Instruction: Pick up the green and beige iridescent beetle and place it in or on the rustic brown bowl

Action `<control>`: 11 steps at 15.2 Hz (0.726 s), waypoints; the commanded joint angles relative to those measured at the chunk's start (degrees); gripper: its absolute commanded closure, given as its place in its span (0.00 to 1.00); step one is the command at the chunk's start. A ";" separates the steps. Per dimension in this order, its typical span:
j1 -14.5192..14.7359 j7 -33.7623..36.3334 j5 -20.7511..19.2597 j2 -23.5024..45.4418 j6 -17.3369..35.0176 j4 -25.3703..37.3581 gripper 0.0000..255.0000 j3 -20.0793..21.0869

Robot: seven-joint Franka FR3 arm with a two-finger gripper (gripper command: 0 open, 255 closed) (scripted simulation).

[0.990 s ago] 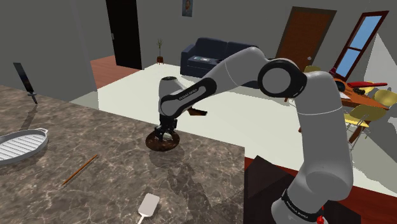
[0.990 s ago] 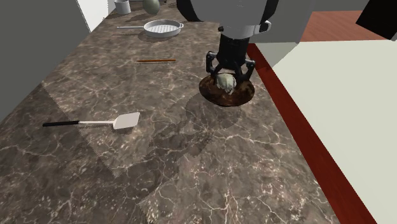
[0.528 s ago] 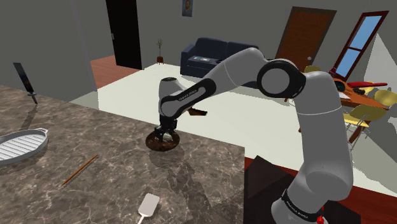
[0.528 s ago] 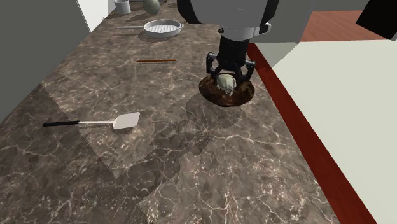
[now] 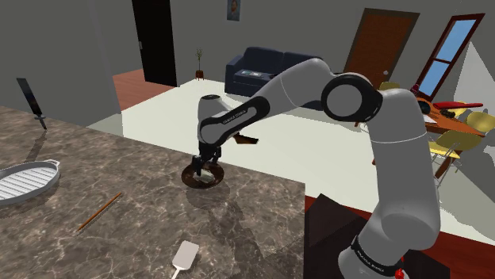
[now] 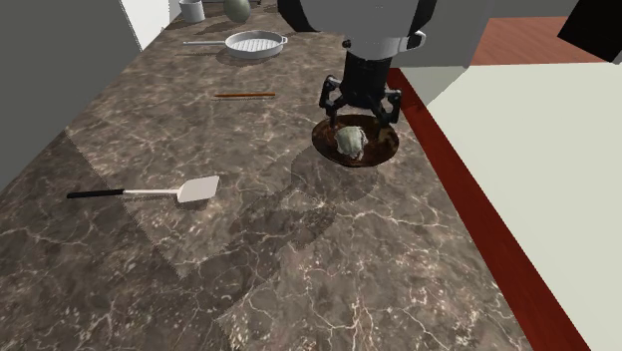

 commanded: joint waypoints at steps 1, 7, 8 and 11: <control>-0.32 -0.29 0.41 -2.01 -2.00 0.02 0.00 0.26; -0.60 -0.56 0.85 -3.97 -4.57 0.64 0.00 0.51; -0.60 -0.56 0.85 -3.97 -4.57 0.64 0.00 0.51; -0.60 -0.56 0.85 -3.97 -4.57 0.64 0.00 0.51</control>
